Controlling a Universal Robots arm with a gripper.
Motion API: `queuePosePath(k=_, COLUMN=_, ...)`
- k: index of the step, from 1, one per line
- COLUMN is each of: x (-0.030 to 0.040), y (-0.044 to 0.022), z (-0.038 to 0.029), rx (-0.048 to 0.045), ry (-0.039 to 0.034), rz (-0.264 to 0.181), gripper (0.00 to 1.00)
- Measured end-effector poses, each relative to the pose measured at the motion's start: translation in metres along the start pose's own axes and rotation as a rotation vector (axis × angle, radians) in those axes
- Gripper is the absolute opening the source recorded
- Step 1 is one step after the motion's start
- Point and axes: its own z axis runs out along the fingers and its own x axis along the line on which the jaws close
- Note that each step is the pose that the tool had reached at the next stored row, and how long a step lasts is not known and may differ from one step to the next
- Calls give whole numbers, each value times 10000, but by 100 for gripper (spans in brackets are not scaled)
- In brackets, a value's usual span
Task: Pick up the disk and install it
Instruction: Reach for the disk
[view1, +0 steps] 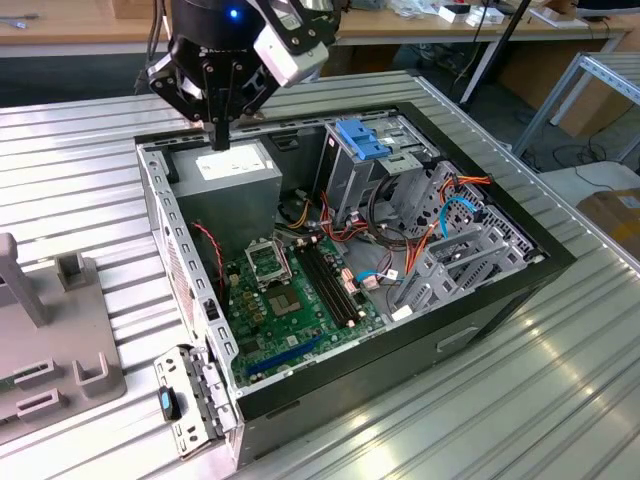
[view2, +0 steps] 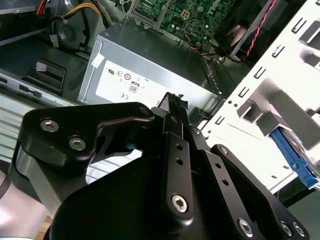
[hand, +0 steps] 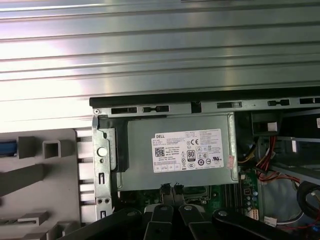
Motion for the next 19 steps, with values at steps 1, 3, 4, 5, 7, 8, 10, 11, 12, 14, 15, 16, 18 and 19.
queuePosePath(k=1, x=13, y=-1, z=0, rx=0, ry=0, rz=0, gripper=11)
queuePosePath(k=3, x=33, y=-2, z=0, rx=-1, ry=-1, rz=1, gripper=11)
queuePosePath(k=4, x=39, y=-3, z=-1, rx=0, ry=0, rz=1, gripper=11)
queuePosePath(k=5, x=48, y=-3, z=-1, rx=0, ry=0, rz=1, gripper=11)
queuePosePath(k=7, x=80, y=-6, z=-2, rx=0, ry=-1, rz=1, gripper=11)
queuePosePath(k=8, x=100, y=-7, z=-2, rx=-1, ry=-1, rz=1, gripper=11)
queuePosePath(k=10, x=132, y=-10, z=-3, rx=-1, ry=-1, rz=1, gripper=11)
queuePosePath(k=11, x=144, y=-11, z=-4, rx=-1, ry=0, rz=0, gripper=11)
queuePosePath(k=12, x=158, y=-12, z=-4, rx=0, ry=0, rz=0, gripper=11)
queuePosePath(k=14, x=194, y=-14, z=-5, rx=0, ry=0, rz=1, gripper=11)
queuePosePath(k=15, x=204, y=-15, z=-5, rx=-1, ry=-1, rz=1, gripper=11)
queuePosePath(k=16, x=209, y=-16, z=-6, rx=0, ry=0, rz=1, gripper=11)
queuePosePath(k=18, x=225, y=-17, z=-6, rx=-1, ry=0, rz=1, gripper=11)
queuePosePath(k=19, x=231, y=-17, z=-6, rx=0, ry=0, rz=1, gripper=11)
